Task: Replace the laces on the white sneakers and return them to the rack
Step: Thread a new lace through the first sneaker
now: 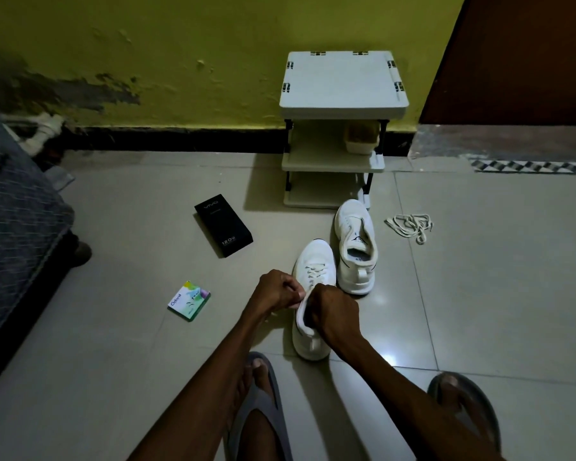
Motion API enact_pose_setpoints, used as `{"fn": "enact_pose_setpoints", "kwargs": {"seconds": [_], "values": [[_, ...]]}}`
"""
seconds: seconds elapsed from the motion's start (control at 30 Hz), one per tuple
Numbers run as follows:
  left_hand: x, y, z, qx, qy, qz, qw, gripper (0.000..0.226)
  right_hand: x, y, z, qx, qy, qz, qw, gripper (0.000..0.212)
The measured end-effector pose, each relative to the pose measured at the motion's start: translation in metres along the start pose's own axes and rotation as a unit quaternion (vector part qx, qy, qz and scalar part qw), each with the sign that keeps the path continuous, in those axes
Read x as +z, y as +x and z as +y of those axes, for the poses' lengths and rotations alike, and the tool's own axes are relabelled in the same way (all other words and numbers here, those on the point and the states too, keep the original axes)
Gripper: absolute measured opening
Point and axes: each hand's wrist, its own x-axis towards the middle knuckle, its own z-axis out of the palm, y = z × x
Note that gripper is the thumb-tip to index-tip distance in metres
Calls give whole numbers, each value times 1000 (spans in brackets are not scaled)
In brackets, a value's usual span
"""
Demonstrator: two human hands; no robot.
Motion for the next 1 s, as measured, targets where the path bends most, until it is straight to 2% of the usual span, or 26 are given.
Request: {"fn": "enact_pose_setpoints", "kwargs": {"seconds": [0.1,0.27,0.4,0.53,0.67,0.8,0.9,1.0], "values": [[1,2,5,20,52,-1,998,8,0,0,-1,2,-1,15,1000,13],[2,1,18,37,138,-12,990,7,10,3,-10,47,-72,29,996,26],[-1,2,15,36,127,-17,991,6,14,4,-13,68,-86,54,992,28],[-3,3,16,30,132,-37,990,10,12,3,-14,82,-67,28,994,25],[3,2,18,42,175,-39,983,14,-5,3,-10,44,-33,-9,998,21],[7,0,12,58,152,-21,986,17,-15,2,-5,0,-31,-9,999,23],[3,-1,8,61,137,-28,988,15,-11,6,-6,-21,-68,-2,997,23],[-1,-2,9,63,133,-47,988,15,-6,8,-8,-23,-120,-15,992,33]]}}
